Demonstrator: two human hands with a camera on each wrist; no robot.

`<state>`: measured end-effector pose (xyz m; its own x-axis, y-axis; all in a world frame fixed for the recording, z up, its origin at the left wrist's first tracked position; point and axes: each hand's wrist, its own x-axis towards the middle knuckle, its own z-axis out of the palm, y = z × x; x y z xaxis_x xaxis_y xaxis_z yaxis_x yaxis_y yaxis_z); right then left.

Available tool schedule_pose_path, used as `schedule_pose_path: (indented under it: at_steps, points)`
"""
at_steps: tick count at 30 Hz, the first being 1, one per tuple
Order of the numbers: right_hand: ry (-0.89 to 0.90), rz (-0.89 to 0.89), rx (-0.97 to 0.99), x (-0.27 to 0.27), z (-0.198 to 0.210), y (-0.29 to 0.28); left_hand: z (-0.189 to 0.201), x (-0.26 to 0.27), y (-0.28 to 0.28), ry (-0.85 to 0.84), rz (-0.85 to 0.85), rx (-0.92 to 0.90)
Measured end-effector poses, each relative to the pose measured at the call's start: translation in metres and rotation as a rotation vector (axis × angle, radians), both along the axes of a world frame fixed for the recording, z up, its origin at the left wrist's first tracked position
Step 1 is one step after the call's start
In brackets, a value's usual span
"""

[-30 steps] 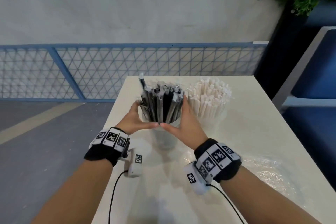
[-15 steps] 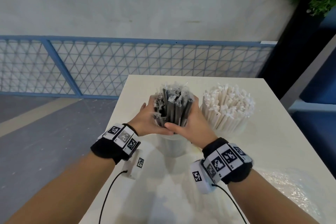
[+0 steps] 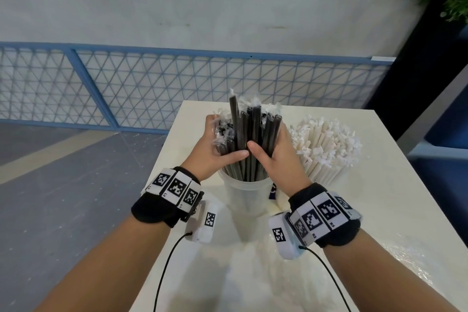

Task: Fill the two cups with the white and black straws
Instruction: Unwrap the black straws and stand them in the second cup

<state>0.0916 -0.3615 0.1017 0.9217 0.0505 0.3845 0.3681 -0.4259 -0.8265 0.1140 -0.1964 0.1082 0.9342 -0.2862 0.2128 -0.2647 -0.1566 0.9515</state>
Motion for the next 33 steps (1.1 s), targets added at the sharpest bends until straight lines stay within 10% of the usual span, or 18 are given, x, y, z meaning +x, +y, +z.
schedule_pose_path:
  at_steps: [16,28,33]
  points:
    - [-0.022,0.06,0.332,-0.011,0.009,0.005,0.014,-0.008,-0.008,-0.145,-0.047,-0.047]
    - [-0.133,-0.042,-0.289,-0.006,0.001,0.008,0.002,-0.006,-0.008,-0.267,-0.022,0.266]
    - [-0.284,-0.049,-0.206,-0.011,0.009,0.009,0.001,-0.004,0.0,-0.251,-0.081,0.272]
